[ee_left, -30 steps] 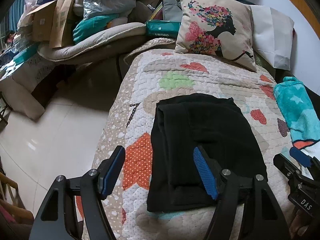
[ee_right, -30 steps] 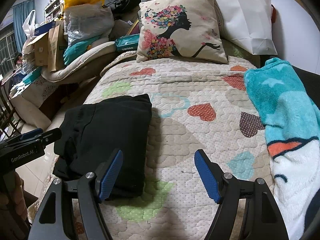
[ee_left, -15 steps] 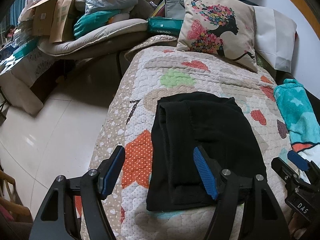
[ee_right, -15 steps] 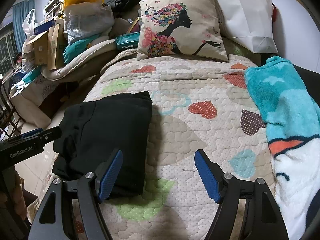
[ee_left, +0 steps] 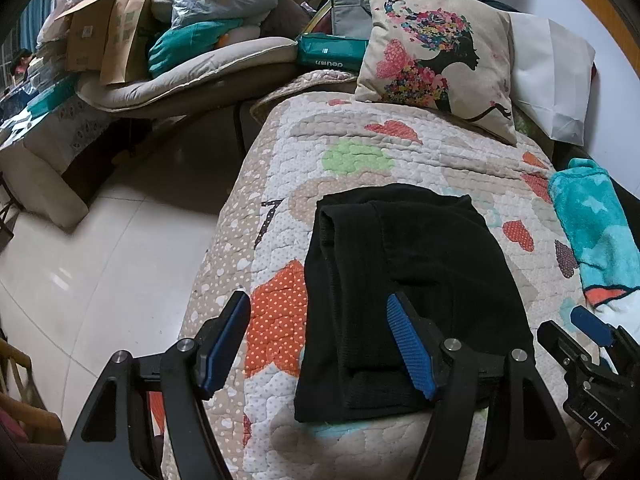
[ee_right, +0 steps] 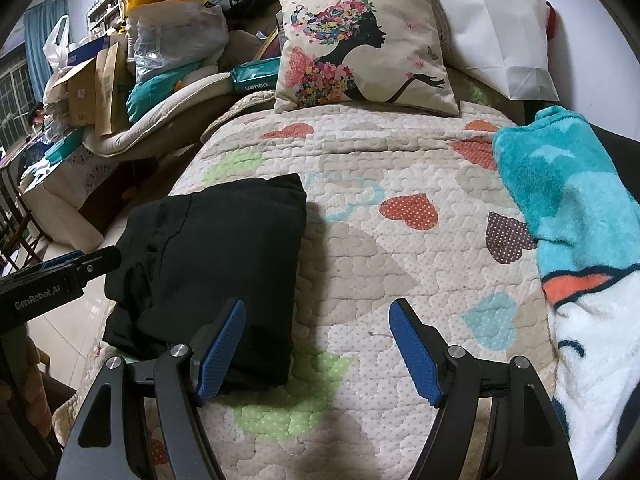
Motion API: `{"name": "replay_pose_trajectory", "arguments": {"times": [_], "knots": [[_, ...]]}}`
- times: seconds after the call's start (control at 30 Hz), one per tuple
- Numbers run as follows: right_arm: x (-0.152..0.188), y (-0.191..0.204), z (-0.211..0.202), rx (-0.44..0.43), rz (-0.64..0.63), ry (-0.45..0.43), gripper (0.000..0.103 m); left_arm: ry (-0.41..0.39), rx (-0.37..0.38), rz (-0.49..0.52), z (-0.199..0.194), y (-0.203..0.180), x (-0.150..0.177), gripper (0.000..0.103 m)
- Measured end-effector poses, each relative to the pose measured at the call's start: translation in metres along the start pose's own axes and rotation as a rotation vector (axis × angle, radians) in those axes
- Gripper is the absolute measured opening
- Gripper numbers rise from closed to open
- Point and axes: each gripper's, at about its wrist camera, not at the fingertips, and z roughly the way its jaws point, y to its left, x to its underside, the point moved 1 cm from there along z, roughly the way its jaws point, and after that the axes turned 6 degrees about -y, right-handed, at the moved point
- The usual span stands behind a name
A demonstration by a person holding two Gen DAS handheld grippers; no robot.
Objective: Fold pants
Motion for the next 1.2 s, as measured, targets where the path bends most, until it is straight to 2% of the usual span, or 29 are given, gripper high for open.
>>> {"name": "replay_pose_trajectory", "arguments": {"times": [1.0, 1.2], "knots": [[-0.001, 0.0, 0.003, -0.01, 0.006, 0.005, 0.079, 0.048, 0.006, -0.047, 0.01, 0.006, 0.0, 0.07], [-0.027, -0.004, 0.006, -0.074, 0.039, 0.057, 0.079, 0.057, 0.048, -0.109, 0.003, 0.022, -0.01, 0.07]]}}
